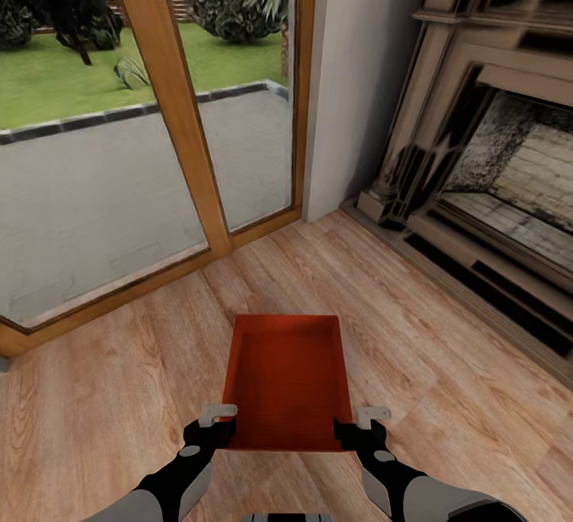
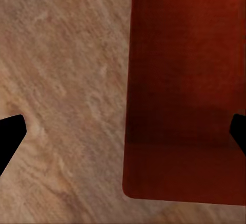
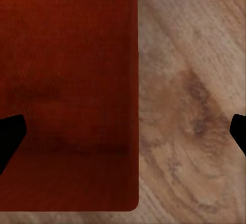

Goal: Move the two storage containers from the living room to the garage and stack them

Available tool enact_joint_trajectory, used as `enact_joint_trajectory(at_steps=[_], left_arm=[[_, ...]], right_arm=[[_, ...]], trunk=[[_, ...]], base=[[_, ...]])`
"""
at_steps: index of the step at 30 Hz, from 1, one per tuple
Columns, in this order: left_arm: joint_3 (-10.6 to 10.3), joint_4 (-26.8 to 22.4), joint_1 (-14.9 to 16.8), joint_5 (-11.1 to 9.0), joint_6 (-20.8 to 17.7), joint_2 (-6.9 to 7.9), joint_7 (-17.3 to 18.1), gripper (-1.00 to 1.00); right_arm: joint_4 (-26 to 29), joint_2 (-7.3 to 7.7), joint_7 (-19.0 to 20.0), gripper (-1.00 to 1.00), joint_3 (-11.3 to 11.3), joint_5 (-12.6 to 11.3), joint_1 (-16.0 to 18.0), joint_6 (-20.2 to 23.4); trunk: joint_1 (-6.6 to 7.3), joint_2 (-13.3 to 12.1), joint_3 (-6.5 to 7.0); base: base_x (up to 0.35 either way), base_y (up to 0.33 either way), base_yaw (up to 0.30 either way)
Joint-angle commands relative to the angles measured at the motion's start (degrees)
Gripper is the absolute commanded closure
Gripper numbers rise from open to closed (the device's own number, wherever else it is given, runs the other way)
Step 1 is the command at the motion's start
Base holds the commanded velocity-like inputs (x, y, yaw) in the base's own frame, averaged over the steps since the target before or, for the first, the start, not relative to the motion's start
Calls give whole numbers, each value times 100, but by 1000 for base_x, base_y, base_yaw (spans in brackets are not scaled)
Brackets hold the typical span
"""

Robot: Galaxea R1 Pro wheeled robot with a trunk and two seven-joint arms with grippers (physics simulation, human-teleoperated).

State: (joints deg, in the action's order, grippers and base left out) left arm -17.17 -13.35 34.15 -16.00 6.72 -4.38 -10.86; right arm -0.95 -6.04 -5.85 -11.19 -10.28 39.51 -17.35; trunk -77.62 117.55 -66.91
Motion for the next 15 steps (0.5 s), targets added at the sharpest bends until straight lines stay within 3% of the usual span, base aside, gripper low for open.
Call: enact_joint_trajectory(at_steps=[1,15], left_arm=[[-50,3,4,-52,22,1,-30,-100],[-50,0,4,-52,31,7,-30,-100]], right_arm=[[-10,-2,-13,-100,-50,-53,5,-23],[-6,-2,-13,-100,-50,-59,5,-32]], trunk=[[-22,43,-22],[-329,604,-273]], base=[[0,0,0],[0,0,0]])
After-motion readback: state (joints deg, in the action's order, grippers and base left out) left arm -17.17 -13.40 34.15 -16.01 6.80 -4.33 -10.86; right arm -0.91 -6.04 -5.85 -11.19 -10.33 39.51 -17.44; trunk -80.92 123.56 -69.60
